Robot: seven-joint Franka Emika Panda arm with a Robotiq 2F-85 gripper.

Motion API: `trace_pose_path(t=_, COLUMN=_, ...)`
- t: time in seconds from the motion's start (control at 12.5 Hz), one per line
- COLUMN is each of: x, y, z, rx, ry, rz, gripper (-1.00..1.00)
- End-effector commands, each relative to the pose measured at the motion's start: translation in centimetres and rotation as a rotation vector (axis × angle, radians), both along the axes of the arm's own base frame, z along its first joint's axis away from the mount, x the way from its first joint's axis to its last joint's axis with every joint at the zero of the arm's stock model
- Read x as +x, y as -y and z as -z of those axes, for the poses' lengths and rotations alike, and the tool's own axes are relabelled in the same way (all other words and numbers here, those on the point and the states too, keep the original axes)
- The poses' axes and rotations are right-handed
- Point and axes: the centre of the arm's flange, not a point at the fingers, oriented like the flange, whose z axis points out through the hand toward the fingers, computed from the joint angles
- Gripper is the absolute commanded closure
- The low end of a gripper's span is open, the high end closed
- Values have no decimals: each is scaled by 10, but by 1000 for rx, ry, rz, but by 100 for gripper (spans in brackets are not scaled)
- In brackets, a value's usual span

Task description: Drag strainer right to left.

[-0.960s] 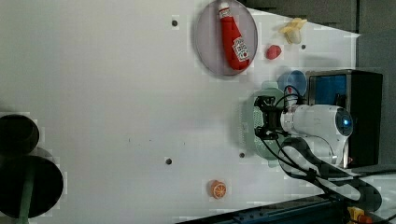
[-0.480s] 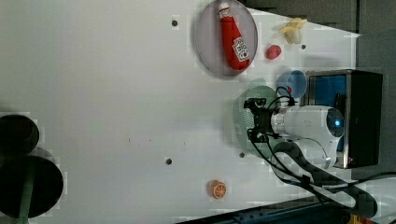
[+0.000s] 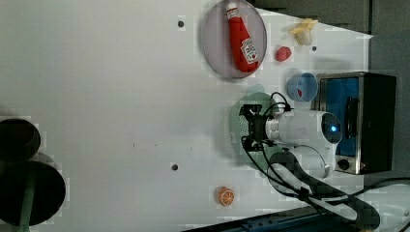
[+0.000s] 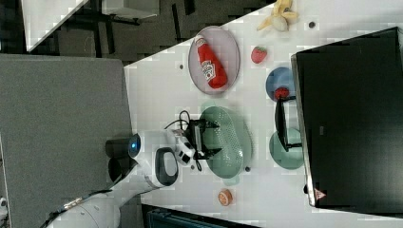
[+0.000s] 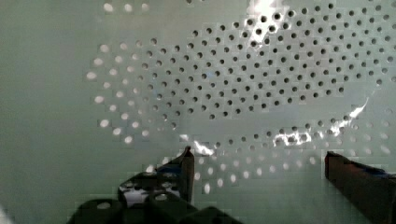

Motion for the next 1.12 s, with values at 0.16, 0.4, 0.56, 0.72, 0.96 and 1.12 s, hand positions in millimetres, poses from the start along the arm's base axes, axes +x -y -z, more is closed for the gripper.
trace_pose_path(t=0.16, x=0, y=-69, z=-11, rx=28, ry=41, rz=32, gripper=-100)
trace_pose_path(t=0.4, x=1, y=-99, z=-9, rx=41, ry=39, rz=13, gripper=-100)
trace_pose_path(t=0.56, x=2, y=-116, z=-7, rx=40, ry=27, rz=-8, gripper=-100)
trace_pose_path(t=0.72, x=4, y=-131, z=-8, rx=39, ry=16, rz=9, gripper=-100)
trace_pose_path(t=0.96, x=7, y=-157, z=-7, rx=36, ry=0, rz=23, gripper=-100)
trace_pose_path(t=1.12, x=11, y=-176, z=-7, rx=42, ry=2, rz=52, gripper=-100)
